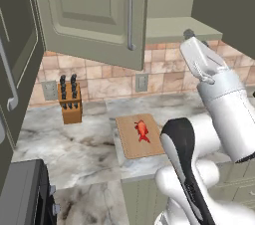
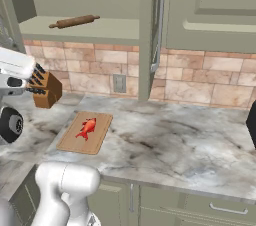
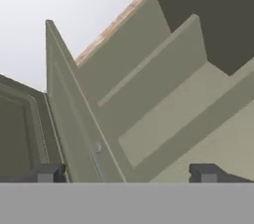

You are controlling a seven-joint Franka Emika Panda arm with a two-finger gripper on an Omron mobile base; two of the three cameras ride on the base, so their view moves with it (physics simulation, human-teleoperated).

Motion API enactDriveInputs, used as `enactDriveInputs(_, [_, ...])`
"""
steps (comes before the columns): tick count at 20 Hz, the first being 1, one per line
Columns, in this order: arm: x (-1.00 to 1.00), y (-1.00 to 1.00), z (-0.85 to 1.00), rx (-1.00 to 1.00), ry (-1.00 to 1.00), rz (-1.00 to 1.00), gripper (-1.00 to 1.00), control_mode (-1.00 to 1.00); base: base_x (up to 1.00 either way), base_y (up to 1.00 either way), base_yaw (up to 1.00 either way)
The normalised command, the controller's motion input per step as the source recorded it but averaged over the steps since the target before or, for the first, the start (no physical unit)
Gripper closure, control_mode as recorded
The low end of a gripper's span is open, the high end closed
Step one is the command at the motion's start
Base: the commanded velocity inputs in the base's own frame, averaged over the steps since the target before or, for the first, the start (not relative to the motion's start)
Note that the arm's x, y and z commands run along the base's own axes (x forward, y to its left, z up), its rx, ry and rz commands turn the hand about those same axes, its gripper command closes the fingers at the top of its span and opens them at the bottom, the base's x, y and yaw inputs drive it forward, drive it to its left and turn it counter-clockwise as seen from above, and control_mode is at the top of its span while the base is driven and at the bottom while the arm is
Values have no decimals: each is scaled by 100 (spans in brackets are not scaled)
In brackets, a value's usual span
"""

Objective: Open the cabinet, retrieve the rolling pin, and place it next to the meat on the cutting board to prepare for tenderizing.

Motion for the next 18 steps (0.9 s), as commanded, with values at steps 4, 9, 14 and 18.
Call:
enactDriveInputs(4, [28, -30, -14, 13, 5, 31, -100, -100, 0, 0, 0])
enactDriveInputs(9, [47, -21, -5, 13, 7, 26, -100, -100, 0, 0, 0])
enactDriveInputs(14, [86, -7, -14, 1, 13, 32, -100, -100, 0, 0, 0])
enactDriveInputs(18, [80, -6, -17, 0, 9, 34, -100, -100, 0, 0, 0])
